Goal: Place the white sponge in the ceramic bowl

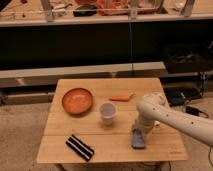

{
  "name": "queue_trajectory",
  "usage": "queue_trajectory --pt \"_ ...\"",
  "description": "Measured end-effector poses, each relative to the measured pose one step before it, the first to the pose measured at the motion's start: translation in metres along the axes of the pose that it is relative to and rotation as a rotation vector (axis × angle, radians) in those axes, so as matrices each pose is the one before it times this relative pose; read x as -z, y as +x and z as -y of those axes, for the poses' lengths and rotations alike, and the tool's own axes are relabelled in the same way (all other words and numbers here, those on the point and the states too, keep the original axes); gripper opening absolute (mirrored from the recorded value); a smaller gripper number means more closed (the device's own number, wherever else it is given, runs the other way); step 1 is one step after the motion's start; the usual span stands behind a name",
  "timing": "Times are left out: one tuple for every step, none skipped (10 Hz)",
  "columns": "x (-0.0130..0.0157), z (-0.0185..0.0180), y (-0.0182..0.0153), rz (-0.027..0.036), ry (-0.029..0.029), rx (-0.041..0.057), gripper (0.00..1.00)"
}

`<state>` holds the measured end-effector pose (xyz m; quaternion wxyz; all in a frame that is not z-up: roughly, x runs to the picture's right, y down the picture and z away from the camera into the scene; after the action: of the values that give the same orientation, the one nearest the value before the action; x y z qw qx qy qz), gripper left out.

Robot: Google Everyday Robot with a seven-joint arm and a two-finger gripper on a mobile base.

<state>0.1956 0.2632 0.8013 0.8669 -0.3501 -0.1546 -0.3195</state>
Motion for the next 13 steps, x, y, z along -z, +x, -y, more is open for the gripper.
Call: queue_trajectory --pt "0.00007 -0.00064 -0.00056 -0.00102 0.00124 -0.00181 0.0" --pt "0.00339 -0.00013 -0.00039 -0.00059 -0.00063 -0.00373 0.0" --pt "0.00478 0.00168 -0.00058 -0.00115 0.00423 -0.00247 0.0" --pt "0.00667 0.00145 -0.00146 -0.00202 0.00318 -0.00464 0.0" --pt "0.00699 0.00137 -0.00181 -0.0064 0.00308 -0.00361 0.0" --pt "0.0042 0.00103 -0.00116 -0.00238 0.00205 -0.00274 0.0" --pt "0.00528 0.00019 -0.00028 -0.00864 0.00171 -0.00531 0.0" --pt "0.00815 0.00242 -0.00094 -0.01028 -0.0009 0.00412 0.0" --pt "0.01315 0.00741 -0.00281 -0.01089 0.00065 0.01262 0.0" --pt "0.01006 0.00656 -0.00348 -0.00687 -0.00136 0.01127 0.0" --pt "0.01049 0.00877 -0.00476 -0.00814 -0.00039 0.01309 0.0" --pt "0.00318 0.00359 -0.003 -0.00114 -0.00189 0.00477 0.0" --pt "0.00281 0.00315 -0.00159 -0.00446 0.00265 0.00324 0.0"
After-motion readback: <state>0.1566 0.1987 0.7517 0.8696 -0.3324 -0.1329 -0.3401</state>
